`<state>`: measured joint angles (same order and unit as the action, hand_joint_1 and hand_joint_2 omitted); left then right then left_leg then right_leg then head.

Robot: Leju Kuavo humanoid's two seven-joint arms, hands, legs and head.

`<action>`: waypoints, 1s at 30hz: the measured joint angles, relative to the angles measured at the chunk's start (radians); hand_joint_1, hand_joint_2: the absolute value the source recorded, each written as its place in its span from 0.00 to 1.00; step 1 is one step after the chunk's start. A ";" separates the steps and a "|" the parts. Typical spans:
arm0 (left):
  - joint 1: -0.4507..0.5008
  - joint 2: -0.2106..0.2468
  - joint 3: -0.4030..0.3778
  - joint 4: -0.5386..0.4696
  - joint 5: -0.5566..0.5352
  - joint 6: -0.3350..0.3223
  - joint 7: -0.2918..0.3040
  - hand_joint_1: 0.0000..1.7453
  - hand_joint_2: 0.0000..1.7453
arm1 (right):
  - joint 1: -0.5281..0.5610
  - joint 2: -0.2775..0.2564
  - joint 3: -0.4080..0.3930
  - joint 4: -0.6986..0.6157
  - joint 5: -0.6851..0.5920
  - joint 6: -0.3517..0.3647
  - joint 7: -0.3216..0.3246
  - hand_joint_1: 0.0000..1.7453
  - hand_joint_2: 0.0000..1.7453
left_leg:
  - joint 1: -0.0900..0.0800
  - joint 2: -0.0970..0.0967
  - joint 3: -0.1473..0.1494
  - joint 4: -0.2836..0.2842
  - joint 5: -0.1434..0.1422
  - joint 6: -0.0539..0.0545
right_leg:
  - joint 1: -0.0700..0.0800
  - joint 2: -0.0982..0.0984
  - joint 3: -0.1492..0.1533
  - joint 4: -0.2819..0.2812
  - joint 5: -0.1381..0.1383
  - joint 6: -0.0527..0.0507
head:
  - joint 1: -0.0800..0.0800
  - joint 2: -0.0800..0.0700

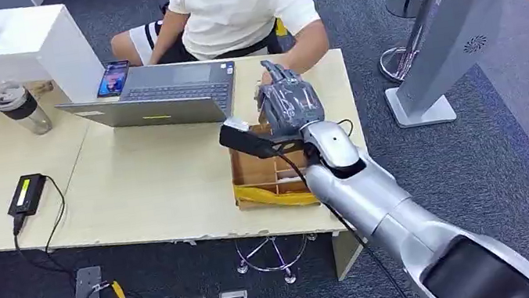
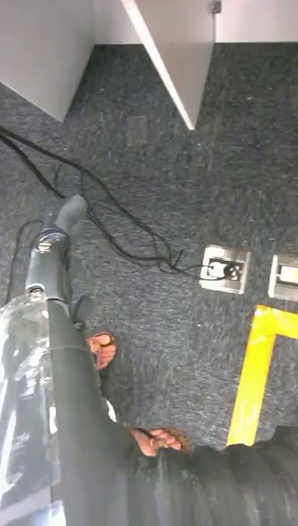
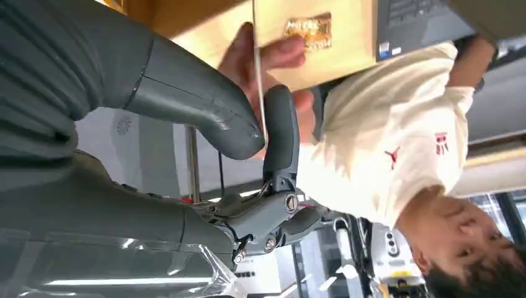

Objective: Pass the card to the sensor for recognition and then transmit it.

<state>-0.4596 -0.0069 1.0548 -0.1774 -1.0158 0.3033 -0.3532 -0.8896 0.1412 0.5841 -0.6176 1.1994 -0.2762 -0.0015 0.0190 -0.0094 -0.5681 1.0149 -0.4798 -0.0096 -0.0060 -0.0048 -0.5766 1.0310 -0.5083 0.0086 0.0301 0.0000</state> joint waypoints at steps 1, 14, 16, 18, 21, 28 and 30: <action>0.000 0.001 0.000 -0.001 0.010 -0.003 0.000 0.00 1.00 | -0.002 0.006 0.002 0.013 0.003 0.000 0.000 1.00 1.00 | 0.000 0.000 0.000 0.000 0.000 0.000 | 0.000 0.000 0.000 0.000 0.000 0.000 | 0.000 0.000; 0.013 0.008 -0.025 -0.026 0.069 -0.029 -0.001 0.00 1.00 | -0.019 0.037 0.014 0.102 0.018 -0.008 0.007 0.00 1.00 | 0.000 0.001 0.000 0.000 0.000 0.000 | 0.000 0.001 -0.001 0.000 0.000 0.000 | 0.000 0.000; 0.017 0.009 -0.037 -0.033 0.099 -0.032 -0.001 0.00 1.00 | -0.019 0.037 0.014 0.109 0.016 -0.023 0.005 0.00 1.00 | 0.000 0.001 0.000 0.000 0.000 0.000 | 0.000 0.001 -0.001 0.000 0.000 0.000 | 0.000 0.000; 0.026 0.010 -0.057 -0.042 0.134 -0.034 -0.001 0.00 1.00 | -0.020 0.036 0.014 0.117 0.005 -0.043 -0.002 0.00 1.00 | 0.000 0.001 0.000 0.000 0.000 0.000 | 0.000 0.002 -0.001 0.000 0.000 0.000 | 0.000 0.000; 0.035 0.013 -0.087 -0.054 0.198 -0.035 0.003 0.00 1.00 | -0.022 0.034 0.008 0.127 -0.049 -0.066 -0.034 0.00 1.00 | 0.000 0.001 0.001 0.000 0.000 0.000 | 0.000 0.002 -0.001 0.000 0.000 0.000 | 0.000 0.000; 0.069 0.024 -0.166 -0.080 0.371 -0.018 0.019 0.00 1.00 | -0.023 0.009 -0.059 0.108 -0.285 -0.109 -0.177 0.00 1.00 | 0.000 0.002 0.002 0.000 0.000 0.000 | 0.000 0.002 -0.001 0.000 0.000 0.000 | 0.000 0.000; 0.087 0.033 -0.178 -0.081 0.437 0.000 0.019 0.00 1.00 | -0.005 -0.026 -0.094 0.045 -0.370 -0.091 -0.189 0.00 1.00 | 0.000 0.002 0.003 0.001 0.000 0.000 | 0.000 0.002 -0.001 -0.001 0.000 0.000 | 0.000 0.000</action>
<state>-0.3731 0.0263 0.8771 -0.2583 -0.5784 0.3029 -0.3338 -0.8946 0.1150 0.4903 -0.5729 0.8293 -0.3672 -0.1908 0.0187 -0.0073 -0.5655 1.0155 -0.4798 -0.0097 -0.0060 -0.0025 -0.5773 1.0303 -0.5083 0.0087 0.0302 0.0000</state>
